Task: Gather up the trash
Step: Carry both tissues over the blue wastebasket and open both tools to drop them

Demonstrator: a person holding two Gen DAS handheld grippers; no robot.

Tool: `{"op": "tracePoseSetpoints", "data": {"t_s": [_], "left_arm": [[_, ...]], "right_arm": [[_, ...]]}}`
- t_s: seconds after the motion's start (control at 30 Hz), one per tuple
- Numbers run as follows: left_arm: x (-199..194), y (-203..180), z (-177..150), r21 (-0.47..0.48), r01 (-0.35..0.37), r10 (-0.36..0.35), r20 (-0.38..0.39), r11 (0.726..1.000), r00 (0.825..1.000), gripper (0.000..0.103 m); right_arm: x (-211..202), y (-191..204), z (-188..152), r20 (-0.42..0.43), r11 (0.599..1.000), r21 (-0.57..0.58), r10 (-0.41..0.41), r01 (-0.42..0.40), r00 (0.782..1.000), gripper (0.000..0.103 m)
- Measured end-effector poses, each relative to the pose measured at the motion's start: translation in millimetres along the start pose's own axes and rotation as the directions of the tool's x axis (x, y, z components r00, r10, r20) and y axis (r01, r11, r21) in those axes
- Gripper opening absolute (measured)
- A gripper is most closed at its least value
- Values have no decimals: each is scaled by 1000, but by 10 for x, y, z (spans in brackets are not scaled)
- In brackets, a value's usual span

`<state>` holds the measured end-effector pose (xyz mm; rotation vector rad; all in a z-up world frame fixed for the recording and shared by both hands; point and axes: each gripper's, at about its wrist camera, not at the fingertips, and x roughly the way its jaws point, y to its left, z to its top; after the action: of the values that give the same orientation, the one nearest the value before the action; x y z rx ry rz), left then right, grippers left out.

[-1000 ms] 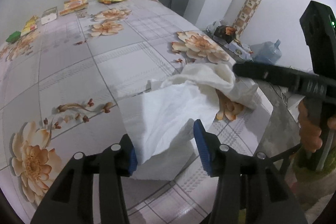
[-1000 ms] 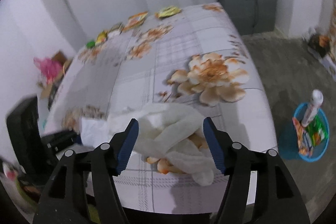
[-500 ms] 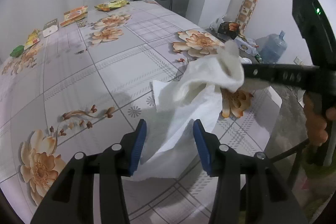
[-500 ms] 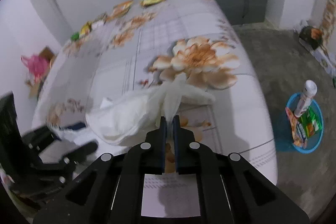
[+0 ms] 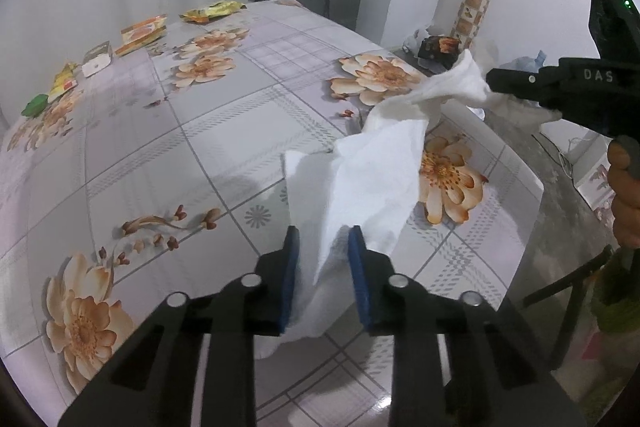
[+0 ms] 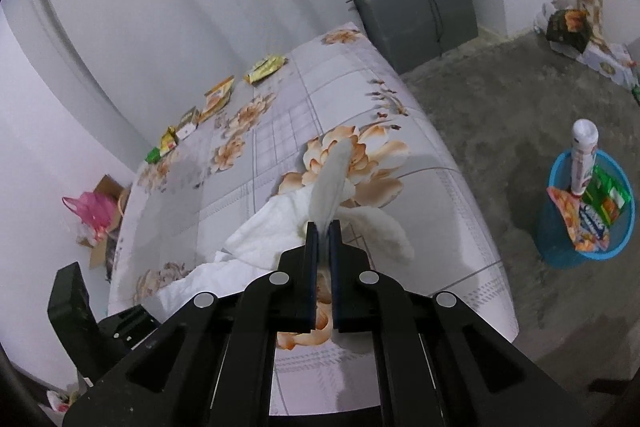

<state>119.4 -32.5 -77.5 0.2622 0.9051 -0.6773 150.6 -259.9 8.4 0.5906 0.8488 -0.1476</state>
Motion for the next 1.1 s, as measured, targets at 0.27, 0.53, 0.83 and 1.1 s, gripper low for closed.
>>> {"op": "tracePoseSetpoints", "data": {"t_s": [0.27, 0.53, 0.83, 1.1], "left_arm": [[-26, -7, 55, -18, 30, -30, 3, 999, 1000, 7], [-224, -48, 182, -20, 17, -16, 64, 1000, 998, 7], [-391, -126, 265, -13, -3, 5, 109, 1000, 994, 7], [-481, -222, 291, 5, -12, 11, 129, 1000, 992, 7]], "right_arm": [[-233, -3, 76, 70, 1000, 7, 10, -10, 998, 4], [-444, -37, 80, 123, 1000, 13, -2, 0, 992, 4], [-632, -167, 71, 165, 999, 45, -25, 18, 986, 4], [-743, -206, 56, 195, 998, 58, -26, 15, 981, 4]]}}
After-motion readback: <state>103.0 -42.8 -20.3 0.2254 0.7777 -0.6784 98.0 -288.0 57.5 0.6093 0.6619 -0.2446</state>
